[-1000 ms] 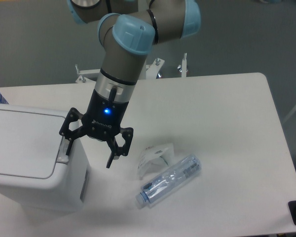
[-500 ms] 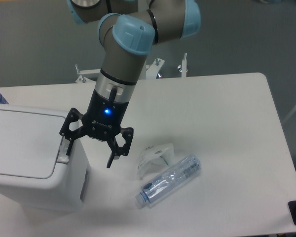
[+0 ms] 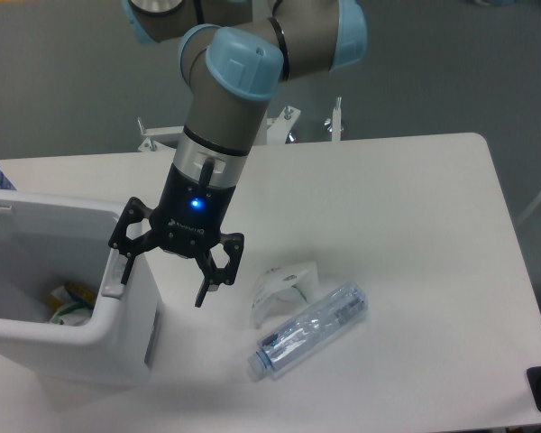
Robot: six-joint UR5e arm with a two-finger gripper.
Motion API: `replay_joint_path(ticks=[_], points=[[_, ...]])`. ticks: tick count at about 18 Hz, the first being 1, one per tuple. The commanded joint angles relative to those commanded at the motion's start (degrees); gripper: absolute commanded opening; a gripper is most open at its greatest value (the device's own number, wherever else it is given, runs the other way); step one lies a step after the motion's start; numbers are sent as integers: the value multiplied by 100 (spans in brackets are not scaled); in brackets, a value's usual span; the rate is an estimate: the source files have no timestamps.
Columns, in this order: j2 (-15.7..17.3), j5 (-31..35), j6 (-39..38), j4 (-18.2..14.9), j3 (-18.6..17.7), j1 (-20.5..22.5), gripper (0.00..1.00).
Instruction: Open the trash can
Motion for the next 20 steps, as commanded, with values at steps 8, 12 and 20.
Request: replay_joint_path(ticks=[8,12,20], points=[[-17,9,52,0,343,193,100],[-44,18,175,0,352,667,100],[-333,393,2229,-52,-298,1950,100]])
